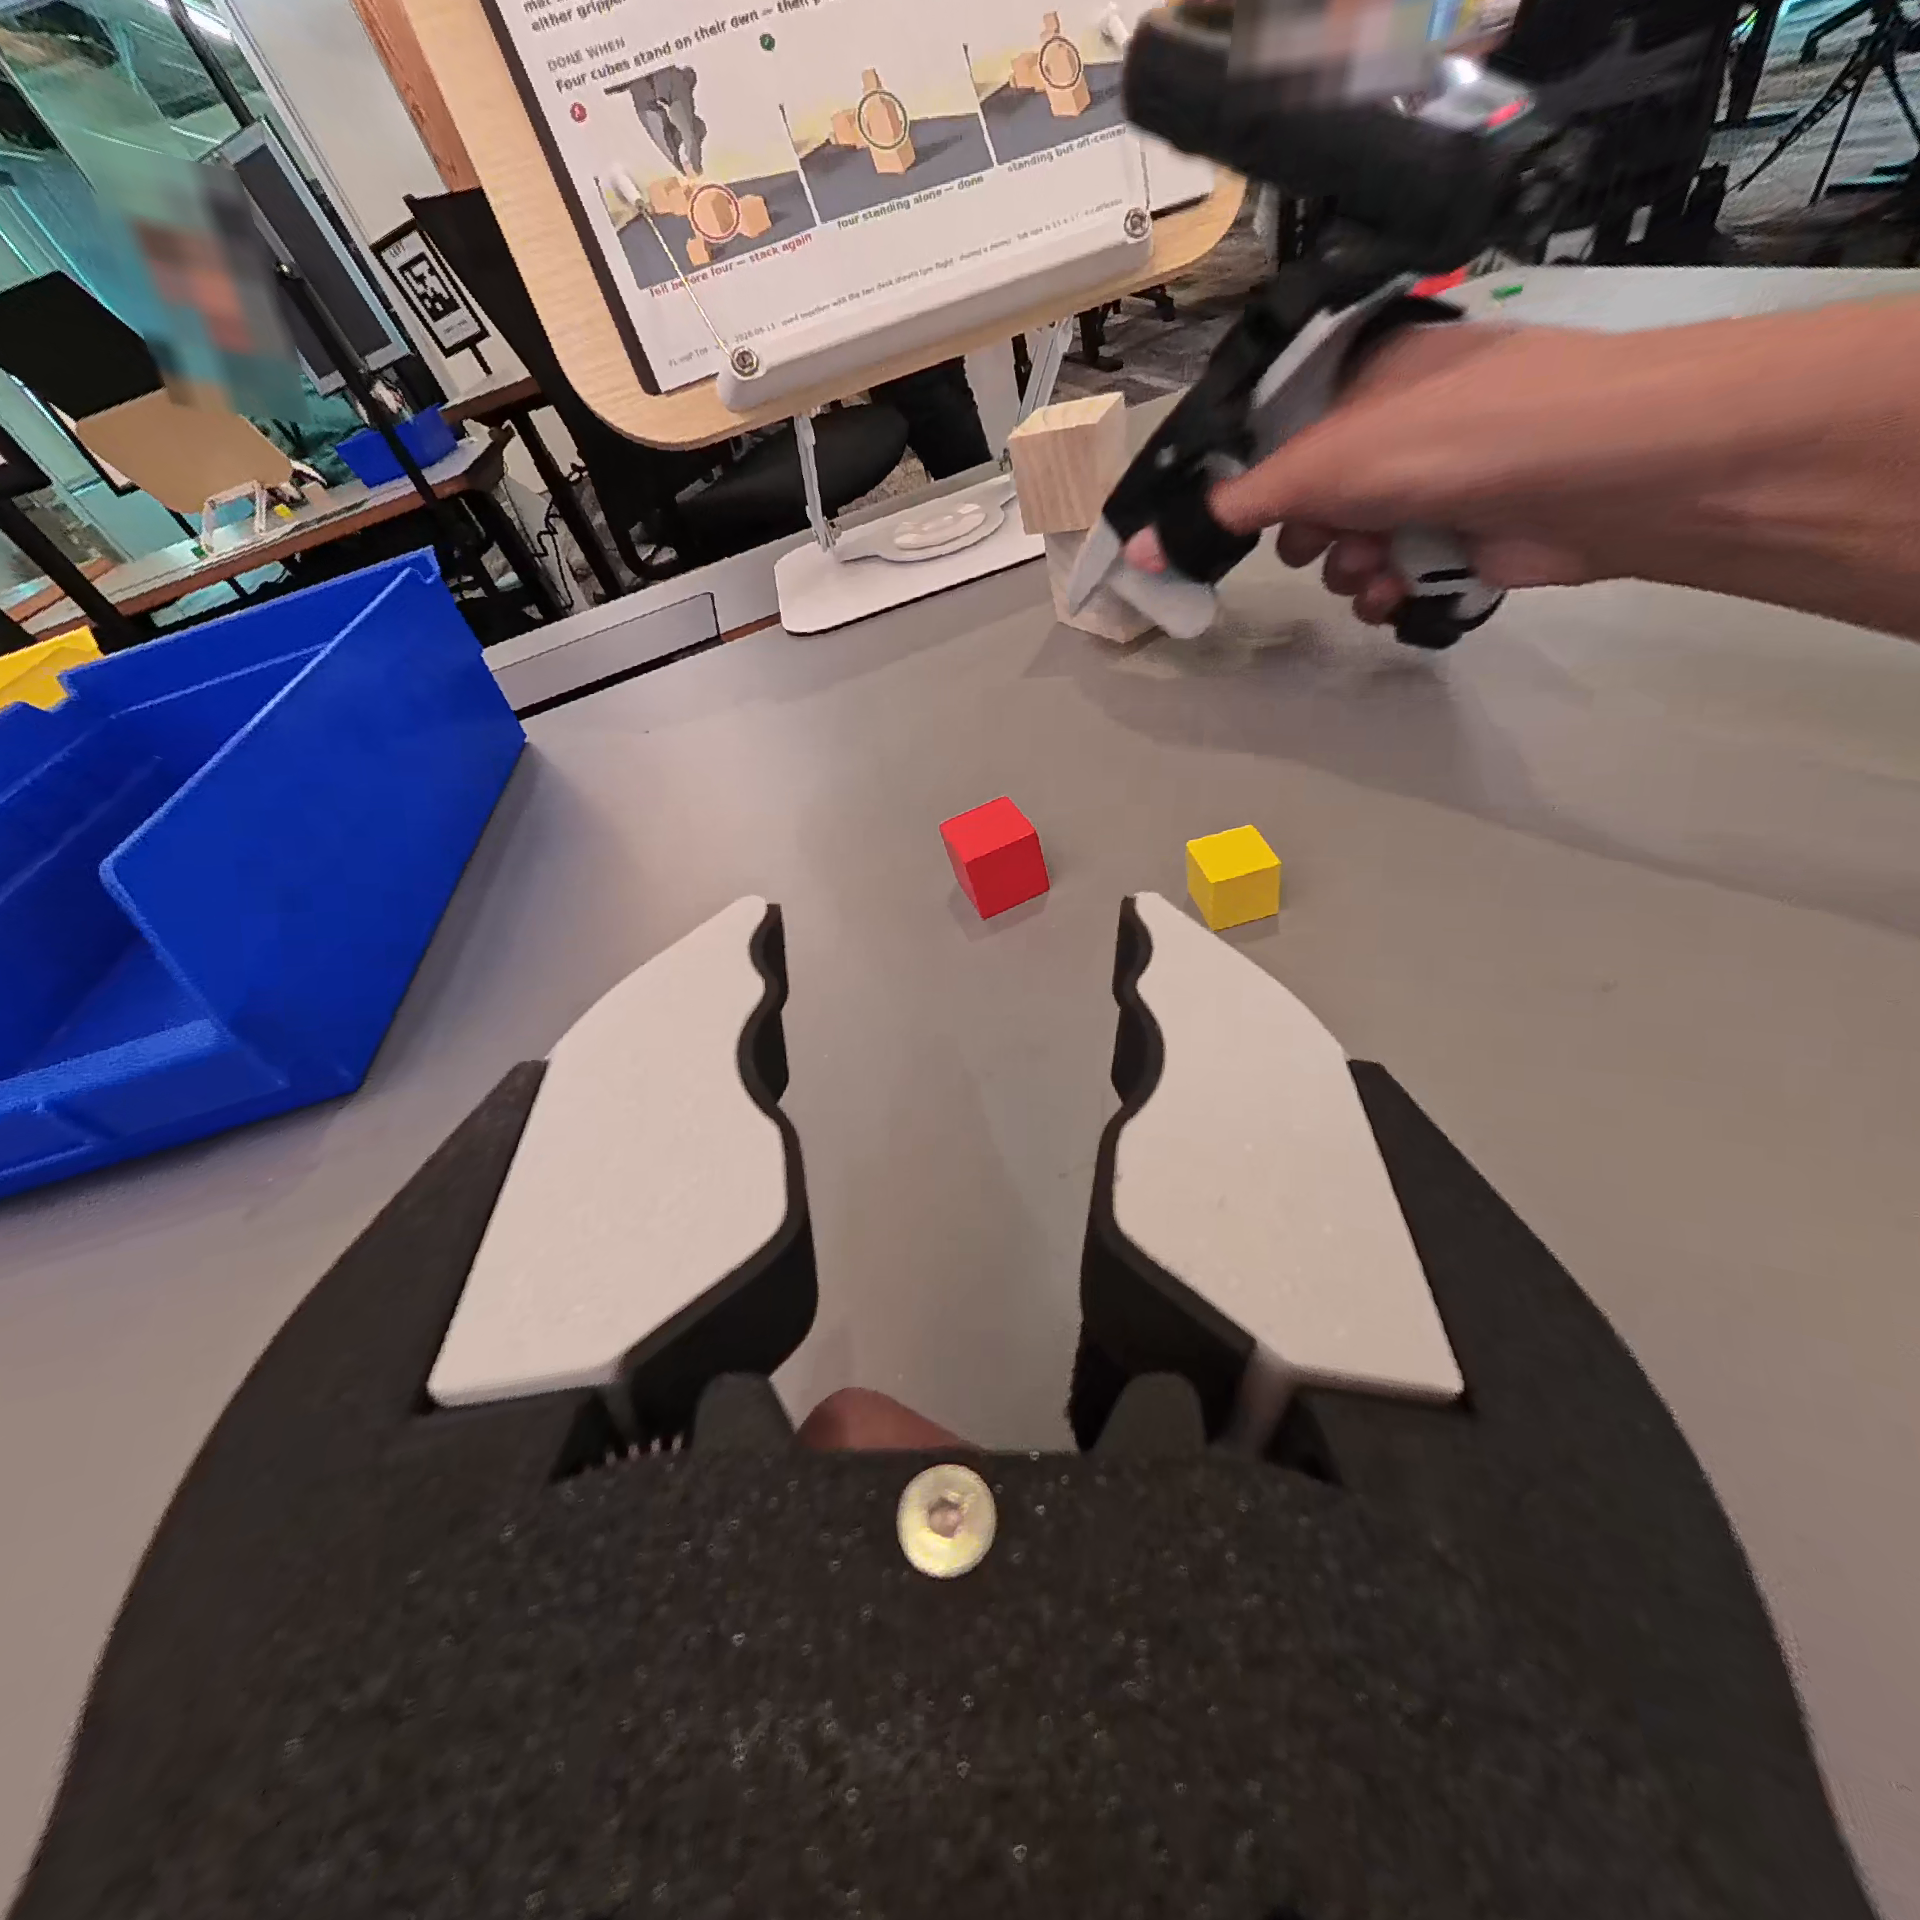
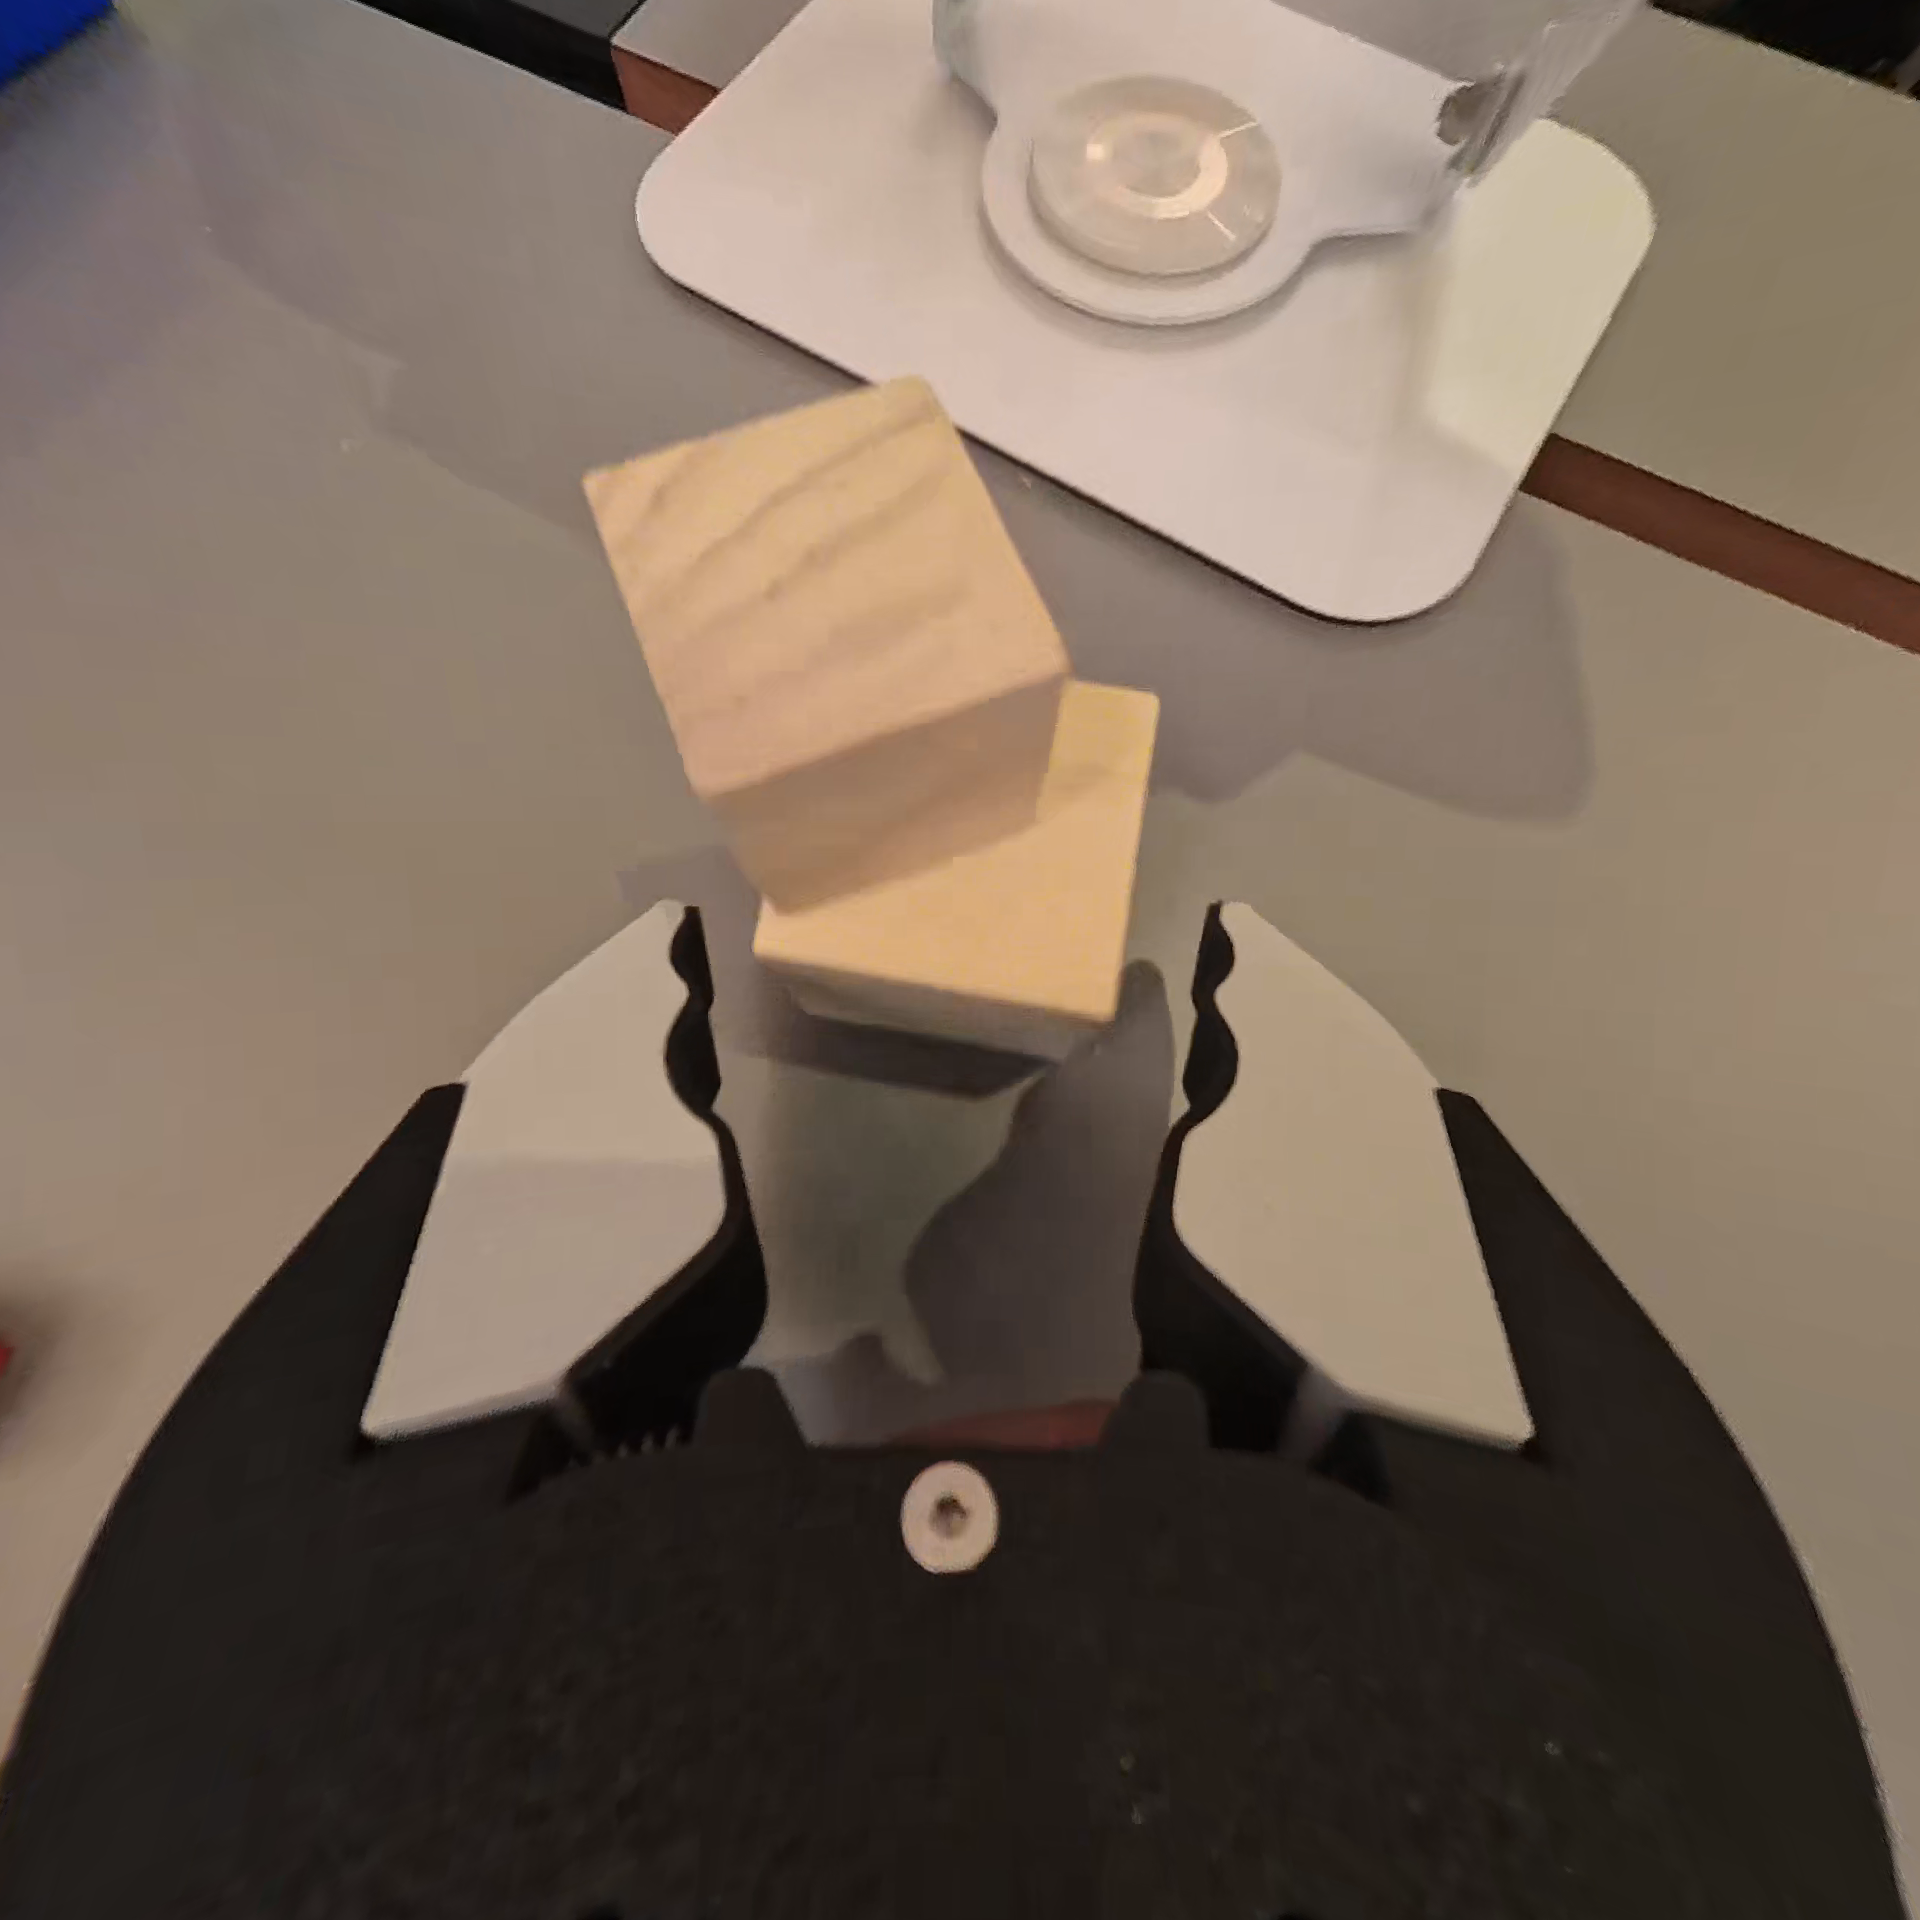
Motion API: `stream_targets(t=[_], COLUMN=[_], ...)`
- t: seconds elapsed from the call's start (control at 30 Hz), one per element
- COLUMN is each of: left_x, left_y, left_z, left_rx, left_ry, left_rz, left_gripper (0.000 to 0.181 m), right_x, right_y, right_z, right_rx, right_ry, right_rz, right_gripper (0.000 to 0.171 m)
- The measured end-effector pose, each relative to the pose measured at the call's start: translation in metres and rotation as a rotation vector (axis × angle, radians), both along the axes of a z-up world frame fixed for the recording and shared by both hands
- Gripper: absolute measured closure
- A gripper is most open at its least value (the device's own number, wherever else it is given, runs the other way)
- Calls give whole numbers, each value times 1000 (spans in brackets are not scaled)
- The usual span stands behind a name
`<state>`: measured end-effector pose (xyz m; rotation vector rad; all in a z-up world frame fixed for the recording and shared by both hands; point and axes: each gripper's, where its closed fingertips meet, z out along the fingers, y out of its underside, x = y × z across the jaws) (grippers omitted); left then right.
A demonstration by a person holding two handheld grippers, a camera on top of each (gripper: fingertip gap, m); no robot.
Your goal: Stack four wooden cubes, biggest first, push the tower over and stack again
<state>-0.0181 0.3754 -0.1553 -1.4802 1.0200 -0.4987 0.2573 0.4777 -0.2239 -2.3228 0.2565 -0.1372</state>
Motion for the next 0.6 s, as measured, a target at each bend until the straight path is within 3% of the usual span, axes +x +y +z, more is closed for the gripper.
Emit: stream_targets(t=[0.07, 0.27, 0.43, 0.6], left_x=[-1, 1, 1, 1], left_y=[-2, -8, -8, -8], left_z=[2, 4, 4, 3], left_rx=[20, 77, 75, 83], left_ry=[-9, -1, -1, 11], left_rz=[-5, -17, -17, -15], left_gripper=[123, 126, 126, 126], right_x=[1, -15, -56, -99], right_y=[5, -17, -55, -63], right_z=[-8, 0, 9, 2], right_rx=[-48, -88, -145, -84], right_ry=[-20, -52, -97, -59], right_rz=[1, 172, 385, 546], right_gripper=[100, 101, 101, 101])
